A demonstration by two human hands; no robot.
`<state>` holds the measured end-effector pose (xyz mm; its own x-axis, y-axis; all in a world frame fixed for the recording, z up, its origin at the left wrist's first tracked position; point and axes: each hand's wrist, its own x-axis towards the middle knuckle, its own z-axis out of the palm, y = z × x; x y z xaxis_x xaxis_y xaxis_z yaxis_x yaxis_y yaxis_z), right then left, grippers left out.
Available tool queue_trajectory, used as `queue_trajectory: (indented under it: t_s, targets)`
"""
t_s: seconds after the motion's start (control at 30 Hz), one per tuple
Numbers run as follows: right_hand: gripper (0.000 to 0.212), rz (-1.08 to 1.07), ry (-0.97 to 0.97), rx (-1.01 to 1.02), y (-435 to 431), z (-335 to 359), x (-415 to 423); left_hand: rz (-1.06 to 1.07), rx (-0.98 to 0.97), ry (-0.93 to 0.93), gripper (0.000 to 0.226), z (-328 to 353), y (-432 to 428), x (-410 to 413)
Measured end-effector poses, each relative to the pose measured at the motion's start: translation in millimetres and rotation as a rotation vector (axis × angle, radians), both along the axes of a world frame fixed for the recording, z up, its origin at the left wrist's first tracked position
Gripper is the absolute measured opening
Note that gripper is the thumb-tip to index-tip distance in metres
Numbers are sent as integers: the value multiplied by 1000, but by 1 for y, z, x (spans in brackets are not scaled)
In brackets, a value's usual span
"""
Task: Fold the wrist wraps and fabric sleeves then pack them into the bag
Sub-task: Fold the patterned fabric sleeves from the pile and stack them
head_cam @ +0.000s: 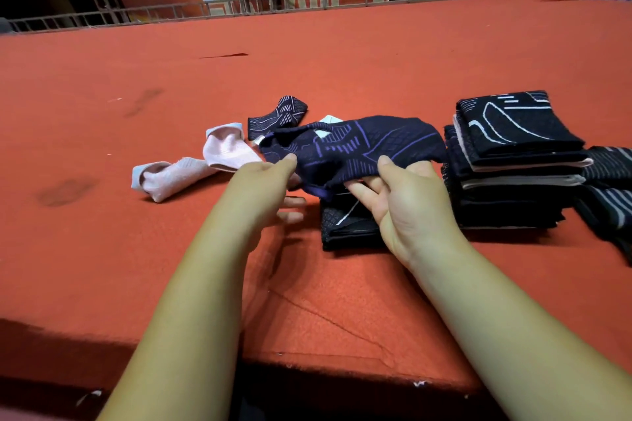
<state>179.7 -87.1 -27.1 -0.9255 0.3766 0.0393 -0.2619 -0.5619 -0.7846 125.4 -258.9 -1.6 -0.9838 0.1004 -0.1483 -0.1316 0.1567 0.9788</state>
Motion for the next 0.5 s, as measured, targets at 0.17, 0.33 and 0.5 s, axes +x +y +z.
queue_trajectory:
  t_s: [0.17, 0.33, 0.5]
  targets:
    - [31, 51, 48, -25, -10, 0, 4, 3, 127, -5, 32, -7, 14, 12]
    - [26, 47, 73, -71, -8, 5, 7, 115, 369, -6, 53, -12, 28, 12]
    - [24, -23, 25, -17, -2, 6, 8, 164, 338, 63, 74, -20, 23, 1]
